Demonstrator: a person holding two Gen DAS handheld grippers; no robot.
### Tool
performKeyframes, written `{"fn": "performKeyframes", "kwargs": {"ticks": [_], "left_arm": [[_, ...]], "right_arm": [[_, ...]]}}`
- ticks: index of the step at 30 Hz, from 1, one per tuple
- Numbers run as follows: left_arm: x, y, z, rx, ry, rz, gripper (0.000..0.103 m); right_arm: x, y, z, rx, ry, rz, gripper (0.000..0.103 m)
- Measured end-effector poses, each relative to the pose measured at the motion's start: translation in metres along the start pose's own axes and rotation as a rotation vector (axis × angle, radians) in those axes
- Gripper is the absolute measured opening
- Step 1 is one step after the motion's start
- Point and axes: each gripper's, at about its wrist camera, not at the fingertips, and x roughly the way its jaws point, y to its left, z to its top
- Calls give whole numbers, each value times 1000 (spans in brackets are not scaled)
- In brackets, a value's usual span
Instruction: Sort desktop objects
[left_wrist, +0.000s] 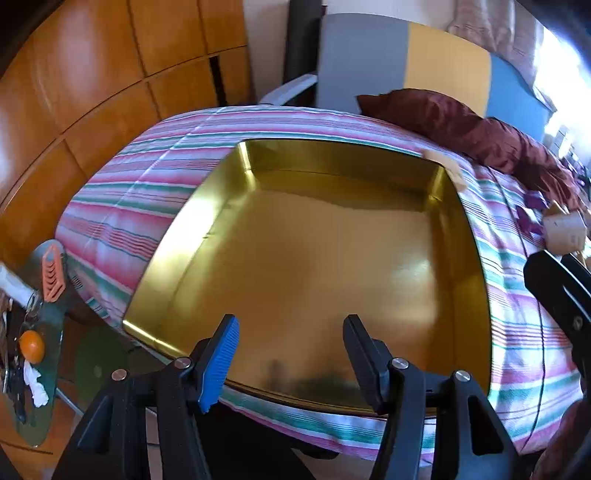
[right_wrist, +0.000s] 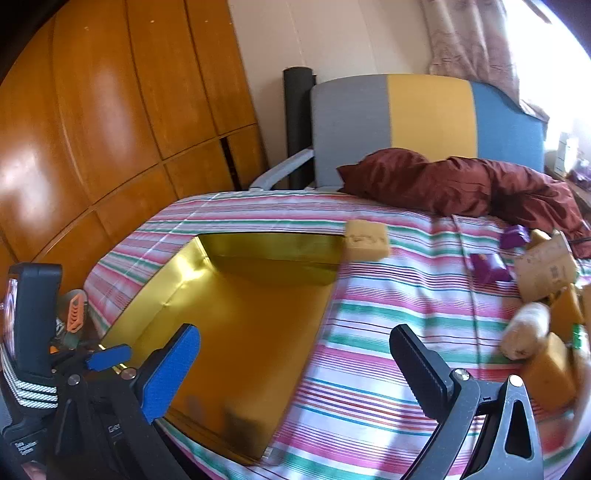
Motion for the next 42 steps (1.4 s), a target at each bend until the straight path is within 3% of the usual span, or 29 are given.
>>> {"fn": "performKeyframes", "kwargs": {"ticks": [6,15,20,23,27,29,31,33,42], "left_arm": [[-13,-31,-3,94,-39,-71,59],[-39,-84,-7,250,-123,-272,59],[-44,-124,-8,343,-91,-400,59],[-45,-144,-11,371,-64,-465,59],[-45,-173,-14,404,-30,-538,59],[-46,-188,-15,421,-15,-574,59],[-46,-202,-16,442,-10,-592,59],[-47,-219,-16,474,-16,-603,59],[-36,-287,-6,565,19,-737,61]], "right_arm": [[-14,-43,-6,77,-13,-83,103],[-60,-142,-29,217,-64,-341,103],[-86,-197,-50,254,-60,-518,103],[-96,-225,-64,297,-46,-582,103],[-94,-256,-82,338,4,-575,101],[-90,-266,-89,360,29,-565,92],[-86,-271,-96,386,42,-546,72],[-86,-277,-101,415,41,-524,61],[-99,-286,-110,518,7,-538,61]]}}
